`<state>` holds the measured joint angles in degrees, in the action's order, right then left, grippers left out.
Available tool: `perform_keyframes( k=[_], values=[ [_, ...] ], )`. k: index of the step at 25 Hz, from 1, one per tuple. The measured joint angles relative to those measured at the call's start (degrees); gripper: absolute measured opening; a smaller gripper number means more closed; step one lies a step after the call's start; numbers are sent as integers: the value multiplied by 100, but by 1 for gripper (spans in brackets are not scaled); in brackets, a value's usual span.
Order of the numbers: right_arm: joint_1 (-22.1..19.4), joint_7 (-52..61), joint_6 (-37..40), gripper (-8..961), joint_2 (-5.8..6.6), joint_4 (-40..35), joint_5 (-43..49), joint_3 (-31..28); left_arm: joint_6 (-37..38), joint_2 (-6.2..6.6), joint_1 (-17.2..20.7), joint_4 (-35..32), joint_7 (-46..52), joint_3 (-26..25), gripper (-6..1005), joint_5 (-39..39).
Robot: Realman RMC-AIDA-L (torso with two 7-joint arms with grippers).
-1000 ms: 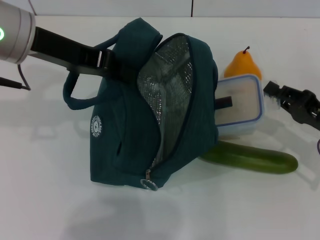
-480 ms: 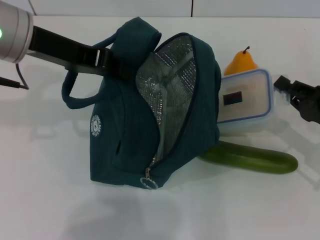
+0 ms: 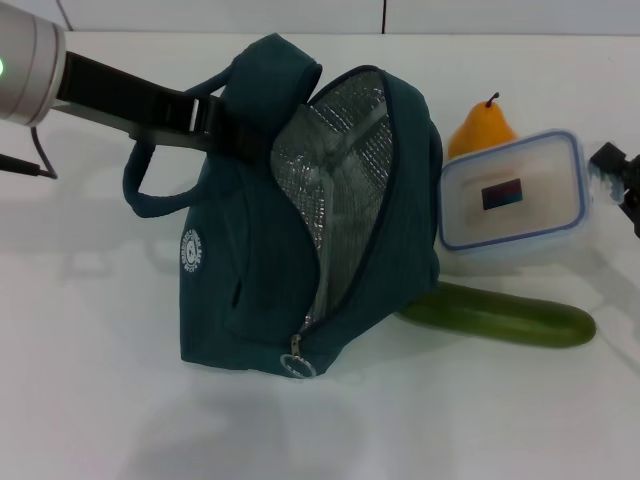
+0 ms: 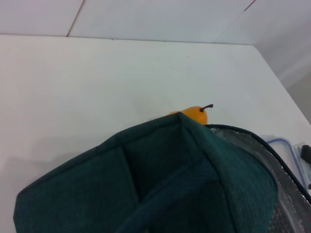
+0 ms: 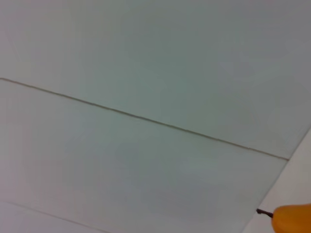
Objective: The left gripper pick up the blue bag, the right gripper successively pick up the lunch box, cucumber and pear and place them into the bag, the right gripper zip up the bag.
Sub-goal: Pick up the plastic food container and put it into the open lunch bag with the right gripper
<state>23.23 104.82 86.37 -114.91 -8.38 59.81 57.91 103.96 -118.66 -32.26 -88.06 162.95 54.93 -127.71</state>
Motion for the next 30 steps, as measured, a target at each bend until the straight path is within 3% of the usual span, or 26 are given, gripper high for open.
perform_keyframes(
  k=[30],
  values=[
    [-276,443,608,95,-4,21,-455,-69,10,-41,45,5,-59,33,55,0]
  ],
)
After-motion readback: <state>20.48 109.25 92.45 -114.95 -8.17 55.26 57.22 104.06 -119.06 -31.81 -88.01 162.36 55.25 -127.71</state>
